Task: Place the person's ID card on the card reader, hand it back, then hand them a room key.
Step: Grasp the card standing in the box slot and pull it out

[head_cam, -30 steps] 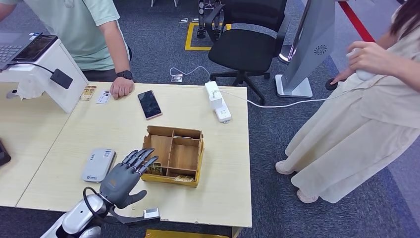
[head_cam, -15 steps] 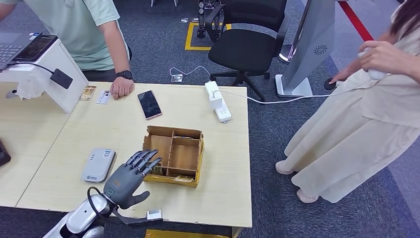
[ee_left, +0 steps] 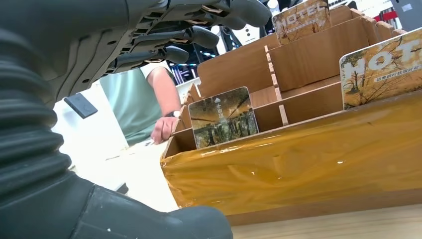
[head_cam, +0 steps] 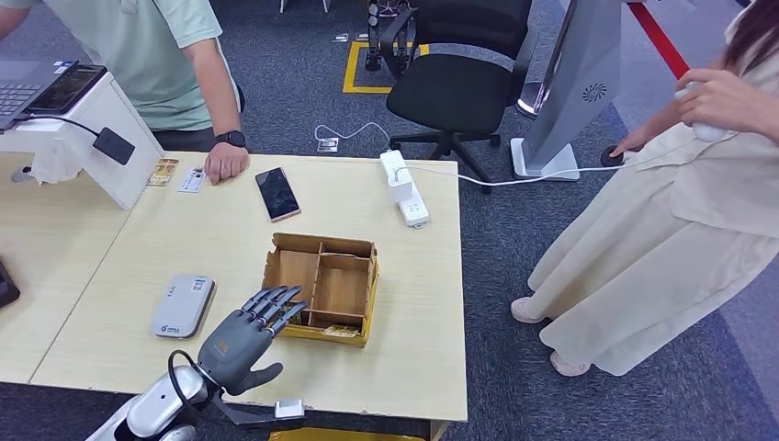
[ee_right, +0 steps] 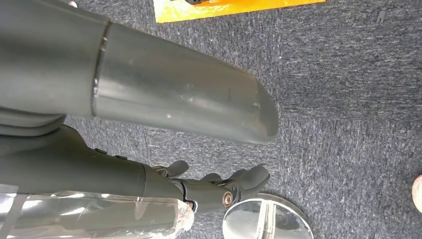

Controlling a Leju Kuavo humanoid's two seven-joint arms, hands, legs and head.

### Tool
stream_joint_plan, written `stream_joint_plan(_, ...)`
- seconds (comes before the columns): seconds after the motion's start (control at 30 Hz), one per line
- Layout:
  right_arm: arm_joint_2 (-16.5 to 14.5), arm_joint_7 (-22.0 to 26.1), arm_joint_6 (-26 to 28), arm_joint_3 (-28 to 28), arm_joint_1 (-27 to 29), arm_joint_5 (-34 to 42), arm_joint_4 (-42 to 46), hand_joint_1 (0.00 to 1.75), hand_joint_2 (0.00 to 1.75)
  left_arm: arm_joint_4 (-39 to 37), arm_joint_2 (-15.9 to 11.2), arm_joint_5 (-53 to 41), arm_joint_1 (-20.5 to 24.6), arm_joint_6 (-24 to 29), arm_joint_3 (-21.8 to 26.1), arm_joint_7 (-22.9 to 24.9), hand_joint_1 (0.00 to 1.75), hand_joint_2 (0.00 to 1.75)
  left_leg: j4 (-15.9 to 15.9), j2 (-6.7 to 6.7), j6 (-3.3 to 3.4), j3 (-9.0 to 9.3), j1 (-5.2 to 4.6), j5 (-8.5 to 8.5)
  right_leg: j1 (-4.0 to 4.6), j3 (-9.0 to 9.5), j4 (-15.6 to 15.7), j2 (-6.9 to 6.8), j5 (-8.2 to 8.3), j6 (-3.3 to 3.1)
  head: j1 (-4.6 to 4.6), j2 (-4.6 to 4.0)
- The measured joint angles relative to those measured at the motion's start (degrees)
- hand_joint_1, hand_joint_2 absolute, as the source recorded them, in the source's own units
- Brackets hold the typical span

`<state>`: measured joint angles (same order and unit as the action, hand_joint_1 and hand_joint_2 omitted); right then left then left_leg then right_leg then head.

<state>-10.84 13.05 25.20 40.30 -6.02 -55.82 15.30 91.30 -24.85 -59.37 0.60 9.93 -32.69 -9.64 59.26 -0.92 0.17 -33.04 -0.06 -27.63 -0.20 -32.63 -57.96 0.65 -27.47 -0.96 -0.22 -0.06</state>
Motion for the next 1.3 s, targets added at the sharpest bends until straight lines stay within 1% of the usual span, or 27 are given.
stream_joint_plan(0.2,0.0,0.01,0.03,-0.06,0.01,0.17,0.0,0.0,0.0,1.07,0.22,1.3,-0.47,-0.43,-0.33,-0.01,0.0,1.75,0.0,0.0,0.0,0.0,-0.01,0.0,0.0,0.0,0.01,0.0,0.0,0.0,0.01,0.0)
stream_joint_plan(0.57,-0.16,0.0,0.03,-0.25,0.0,0.44,0.0,0.0,0.0,1.28,2.96,1.97,0.0,-1.38,-2.98,0.06,0.0,1.75,0.0,0.0,0.0,0.01,-0.01,0.0,-0.01,-0.01,0.01,0.0,0.0,0.0,0.0,0.01)
stream_joint_plan(0.7,-0.2,-0.27,0.02,-0.51,0.0,0.58,0.0,0.0,0.0,1.28,4.01,0.85,1.05,-0.6,-4.28,0.74,0.0,1.75,0.0,0.0,0.0,0.0,-0.01,0.0,-0.01,-0.01,0.01,0.0,0.0,0.0,0.01,0.01)
stream_joint_plan(0.9,-0.35,-0.44,-0.05,-1.3,-0.01,0.5,0.0,0.0,0.0,1.2,4.8,-1.69,3.25,0.46,-5.71,1.11,0.0,1.75,0.0,0.0,0.0,0.0,-0.01,0.0,-0.01,-0.01,0.01,0.0,0.0,0.0,0.01,0.01)
stream_joint_plan(1.2,-0.62,-0.64,-0.58,-2.13,-0.05,0.17,0.0,0.0,0.0,0.43,5.82,-4.8,6.15,2.04,-6.58,2.19,0.0,1.75,0.0,0.0,0.0,0.0,-0.01,0.0,-0.01,-0.02,0.01,0.0,0.0,0.0,0.0,0.0)
stream_joint_plan(1.3,-0.65,-0.74,-0.65,-2.5,-0.1,0.19,0.0,0.0,0.0,-0.61,6.25,-4.56,7.1,1.74,-7.13,2.09,0.0,1.75,0.0,0.0,0.0,0.0,-0.01,0.0,-0.01,-0.02,0.01,0.0,0.0,0.0,0.01,0.01)
